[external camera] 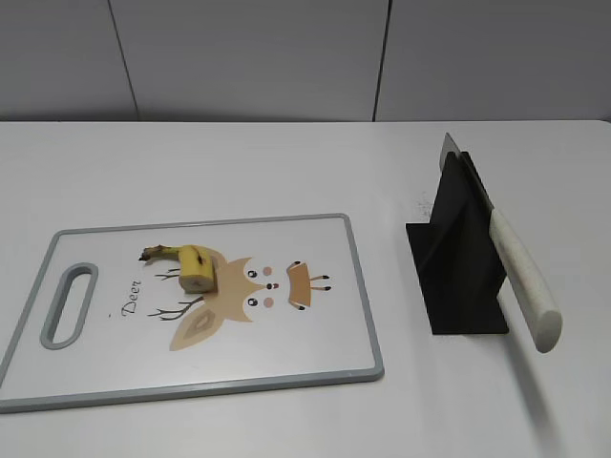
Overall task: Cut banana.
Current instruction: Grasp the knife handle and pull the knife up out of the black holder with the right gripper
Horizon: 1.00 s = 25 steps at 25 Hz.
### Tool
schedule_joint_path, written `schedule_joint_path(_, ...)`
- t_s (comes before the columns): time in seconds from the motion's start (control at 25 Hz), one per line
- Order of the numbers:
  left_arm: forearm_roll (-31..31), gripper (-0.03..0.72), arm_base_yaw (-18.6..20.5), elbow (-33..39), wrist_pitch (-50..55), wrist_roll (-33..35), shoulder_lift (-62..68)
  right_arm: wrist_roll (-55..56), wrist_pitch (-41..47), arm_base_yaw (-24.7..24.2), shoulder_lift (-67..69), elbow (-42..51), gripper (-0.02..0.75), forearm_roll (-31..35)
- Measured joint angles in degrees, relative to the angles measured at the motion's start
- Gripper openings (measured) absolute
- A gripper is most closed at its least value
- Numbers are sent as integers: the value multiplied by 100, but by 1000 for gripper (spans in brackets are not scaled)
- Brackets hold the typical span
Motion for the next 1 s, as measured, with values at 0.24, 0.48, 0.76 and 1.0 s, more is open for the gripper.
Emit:
schedule_joint_path(0.24,-97,646,0,0,12,0,0,307,8,156,1155,-494,594,87)
schedule_joint_path(0.48,-105,631,0,0,23,-208,0,578,-10,161,1863,-526,594,100)
schedule_joint_path(0.76,-110,611,0,0,42,-472,0,699,-341,163,2233,-528,593,106)
schedule_joint_path(1.0,-110,596,0,0,42,-479,0,716,-481,163,2689,-539,593,106)
